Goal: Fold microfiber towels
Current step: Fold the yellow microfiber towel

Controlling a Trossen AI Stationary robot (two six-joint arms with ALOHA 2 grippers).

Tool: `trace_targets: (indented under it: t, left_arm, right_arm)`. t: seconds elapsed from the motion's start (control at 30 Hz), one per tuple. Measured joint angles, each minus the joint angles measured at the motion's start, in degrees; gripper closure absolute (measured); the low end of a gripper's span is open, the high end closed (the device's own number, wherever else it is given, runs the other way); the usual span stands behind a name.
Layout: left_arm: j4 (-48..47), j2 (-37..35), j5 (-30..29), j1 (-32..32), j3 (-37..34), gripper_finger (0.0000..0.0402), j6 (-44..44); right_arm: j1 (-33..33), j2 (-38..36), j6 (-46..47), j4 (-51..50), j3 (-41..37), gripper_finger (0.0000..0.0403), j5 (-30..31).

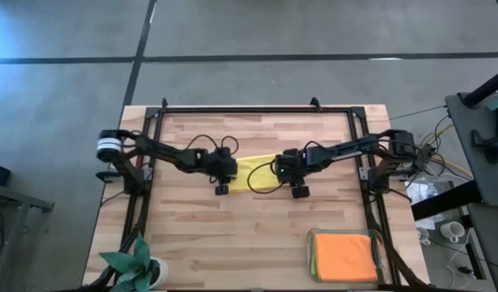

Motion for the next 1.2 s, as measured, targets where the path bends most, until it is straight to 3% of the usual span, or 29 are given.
trace_targets:
  t: [0.13,0.33,0.43,0.5,0.7,0.9,1.07,1.2]
  left_arm:
    - [0.3,1.8,1.2,-0.8,0.7,0.0311,-1.5]
    - [-1.0,0.7,10.0,-3.1,1.7,0.0311,-7.7]
    - [1.5,-1.0,14.1,-4.4,2.1,0.0311,-9.0]
    - [3.0,-2.5,14.5,-4.9,2.4,0.031,-9.0]
    - [3.5,-5.9,8.9,-4.1,2.0,0.031,-5.7]
    - [3.1,-4.2,6.5,-3.5,1.6,0.031,-2.7]
    - [2.5,-3.6,6.5,-3.5,1.4,0.031,-3.2]
    - [2.7,-3.6,7.0,-3.4,1.4,0.031,-6.0]
  right_arm:
    - [0.8,-1.6,-3.3,-2.1,-0.3,0.0268,-0.4]
    - [-2.7,-3.3,-12.2,-0.2,-0.3,0.0268,12.7]
    - [-4.5,-4.2,-12.3,1.4,-0.2,0.0268,14.1]
    - [-5.2,-5.3,-5.9,1.0,0.7,0.0265,13.6]
    - [-7.1,-8.2,30.8,1.4,1.0,0.0246,7.6]
    - [-6.4,-6.0,37.8,-2.0,-1.2,0.0243,-1.2]
    - [-7.6,-6.1,50.2,-4.6,-0.9,0.024,-1.4]
    - [-9.2,-8.1,58.3,-4.9,-0.8,0.0212,-0.7]
